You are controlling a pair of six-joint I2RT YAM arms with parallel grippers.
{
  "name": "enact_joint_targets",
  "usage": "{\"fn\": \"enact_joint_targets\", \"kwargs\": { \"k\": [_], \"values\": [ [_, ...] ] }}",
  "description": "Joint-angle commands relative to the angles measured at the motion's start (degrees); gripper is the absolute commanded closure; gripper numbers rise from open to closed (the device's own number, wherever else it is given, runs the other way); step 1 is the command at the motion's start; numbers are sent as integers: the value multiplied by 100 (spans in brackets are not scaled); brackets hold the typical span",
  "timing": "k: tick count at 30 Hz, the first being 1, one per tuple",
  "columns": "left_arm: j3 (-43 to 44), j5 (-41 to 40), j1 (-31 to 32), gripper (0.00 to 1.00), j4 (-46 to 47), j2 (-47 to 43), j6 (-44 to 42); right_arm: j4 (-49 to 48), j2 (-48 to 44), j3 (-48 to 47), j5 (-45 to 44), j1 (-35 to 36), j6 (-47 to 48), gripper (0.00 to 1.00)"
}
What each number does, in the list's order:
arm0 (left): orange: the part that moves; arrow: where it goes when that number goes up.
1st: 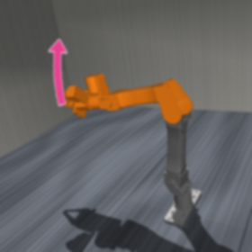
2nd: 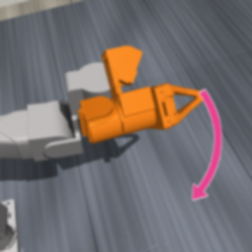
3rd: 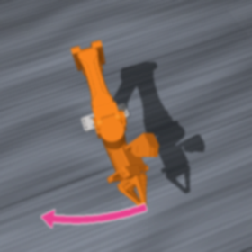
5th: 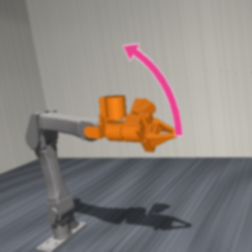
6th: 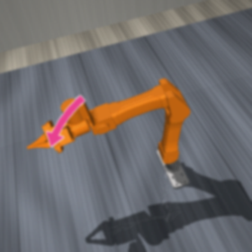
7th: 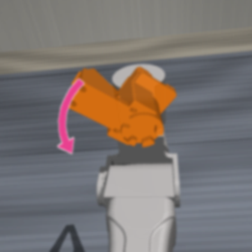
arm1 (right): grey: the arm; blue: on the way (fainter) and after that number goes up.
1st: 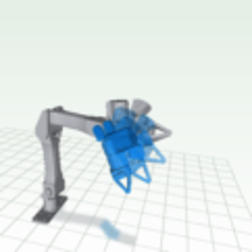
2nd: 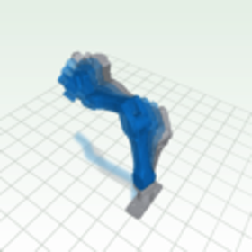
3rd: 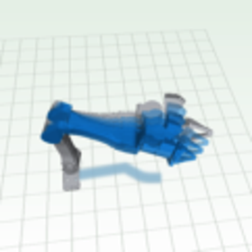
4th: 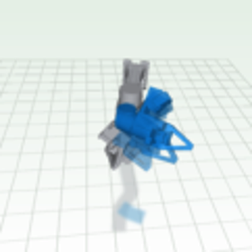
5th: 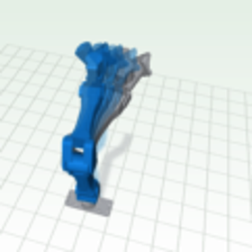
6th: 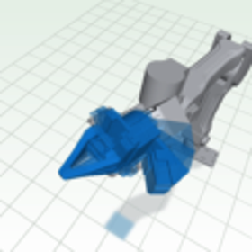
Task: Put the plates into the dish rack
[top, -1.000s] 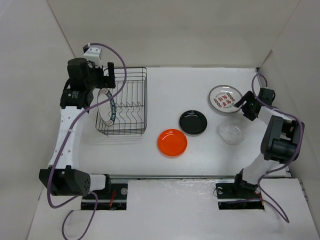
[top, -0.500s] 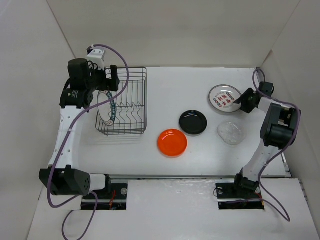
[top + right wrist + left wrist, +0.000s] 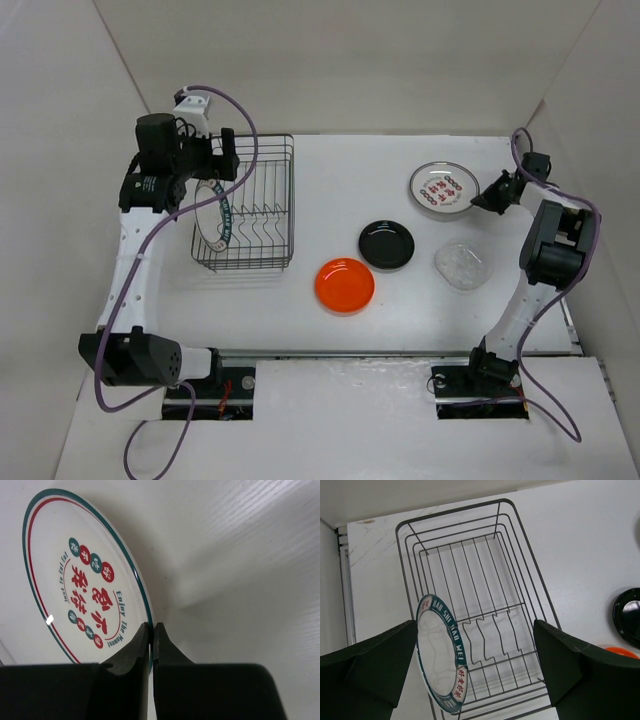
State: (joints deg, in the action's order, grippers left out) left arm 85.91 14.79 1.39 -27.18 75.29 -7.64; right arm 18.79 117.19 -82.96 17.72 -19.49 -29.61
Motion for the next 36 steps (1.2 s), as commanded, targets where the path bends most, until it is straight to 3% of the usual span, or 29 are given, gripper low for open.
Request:
{"fn": "enact_joint_targets", "kwargs": {
  "k": [1,7,11,15,22,27,33,34,36],
  "values": [
    [233,7,-16,0,37,82,-27,-295,-248,270,98,-29,26,100],
    [506,725,-16,0,-77,285,-141,-1947,-1469,1264,1032,33,-221,100],
    [637,1866,-16,0,204,609,-212,-2633,-2137,1651,1128,278,-160,100],
    [910,2745,46,0,335,1039,-159,-3135,-2393,1836,1821,401,-212,100],
    [1533,4206,520,0,329,2023,-167,-4252,-3096,2143,2667,1332,-371,100],
    [1885,4498,1012,0,275,2447,-168,-4252,-3228,1775,2597,2194,-371,100],
    [1833,4155,1188,0,450,2710,-106,-4550,-3105,1599,2702,2729,-642,100],
    [1833,4155,1188,1,450,2711,-106,-4603,-3053,1599,2702,2792,-643,100],
    [1833,4233,1188,16,450,2772,-106,-4603,-2991,1528,2702,2915,-643,100]
  ]
}}
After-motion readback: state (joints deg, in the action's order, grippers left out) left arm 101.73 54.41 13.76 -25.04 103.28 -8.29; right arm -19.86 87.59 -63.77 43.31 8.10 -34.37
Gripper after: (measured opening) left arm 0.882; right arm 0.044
